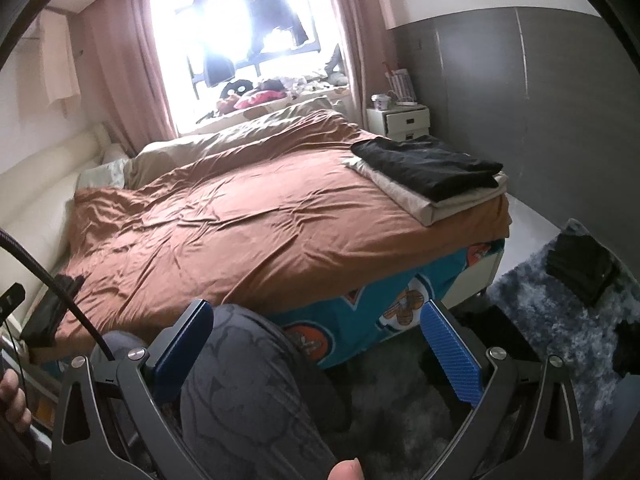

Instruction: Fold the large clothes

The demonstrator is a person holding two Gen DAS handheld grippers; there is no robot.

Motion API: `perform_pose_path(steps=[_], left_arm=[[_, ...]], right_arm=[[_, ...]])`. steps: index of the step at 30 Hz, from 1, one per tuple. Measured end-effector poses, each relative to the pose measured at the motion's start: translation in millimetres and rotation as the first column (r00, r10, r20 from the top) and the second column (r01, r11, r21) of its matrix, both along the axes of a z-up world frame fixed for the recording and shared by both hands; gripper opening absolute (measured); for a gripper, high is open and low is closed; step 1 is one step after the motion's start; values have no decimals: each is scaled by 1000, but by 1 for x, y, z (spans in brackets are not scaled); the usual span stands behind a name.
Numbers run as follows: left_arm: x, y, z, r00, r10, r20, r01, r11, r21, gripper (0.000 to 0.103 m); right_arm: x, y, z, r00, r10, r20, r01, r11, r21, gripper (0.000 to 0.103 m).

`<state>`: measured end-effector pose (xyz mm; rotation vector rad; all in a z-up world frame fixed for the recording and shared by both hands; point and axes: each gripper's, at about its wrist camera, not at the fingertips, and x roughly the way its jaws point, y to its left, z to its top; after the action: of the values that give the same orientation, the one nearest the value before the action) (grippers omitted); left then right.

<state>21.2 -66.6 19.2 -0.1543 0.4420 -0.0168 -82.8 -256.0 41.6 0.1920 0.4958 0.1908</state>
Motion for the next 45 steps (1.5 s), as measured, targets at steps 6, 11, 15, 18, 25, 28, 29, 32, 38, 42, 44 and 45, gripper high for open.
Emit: perform_pose_path(steps=[6,11,15,18,25,28,29,32,38,42,44,45], left_arm=[[-11,0,0,1000,7,11,-7,1000,1,103],[-15,-3,1,1000,13,18,-13,1000,12,103],[-16,-4,1,1000,16,18,-16,1000,14,103],[-17,-4,1,1000,17,21,-17,1000,15,103],[-17,1,1,1000,24,14,-25,1000,15,103],[-18,4,1,999,30,14,-30,999,16,103],[-19,4,1,999,32,16,-32,999,18,103],[-20,4,2,999,30,21,-31,999,25,103],[-18,3,1,1000,22,16,-22,999,23,103],[-18,3,1,1000,21,19,-22,999,24,103],[-18,3,1,1000,21,21,-22,999,26,103],[-18,4,1,1000,21,22,-22,999,26,103]], right_arm=[[-3,9,-1,1000,11,8,-11,1000,15,103],[-3,14,-6,1000,4,16,-4,1000,11,103],[-1,15,-10,1000,1,11,-1,1000,12,103],[0,17,-10,1000,-4,14,4,1000,10,103],[1,26,-12,1000,-2,9,2,1000,15,103],[1,29,-11,1000,2,8,-2,1000,15,103],[1,30,-11,1000,1,9,-1,1000,15,103],[0,27,-11,1000,1,12,-1,1000,18,103],[-1,24,-11,1000,-1,15,1,1000,15,103],[0,21,-11,1000,2,18,-2,1000,15,103],[0,20,-11,1000,3,20,-4,1000,15,103],[0,19,-11,1000,4,20,-4,1000,15,103]])
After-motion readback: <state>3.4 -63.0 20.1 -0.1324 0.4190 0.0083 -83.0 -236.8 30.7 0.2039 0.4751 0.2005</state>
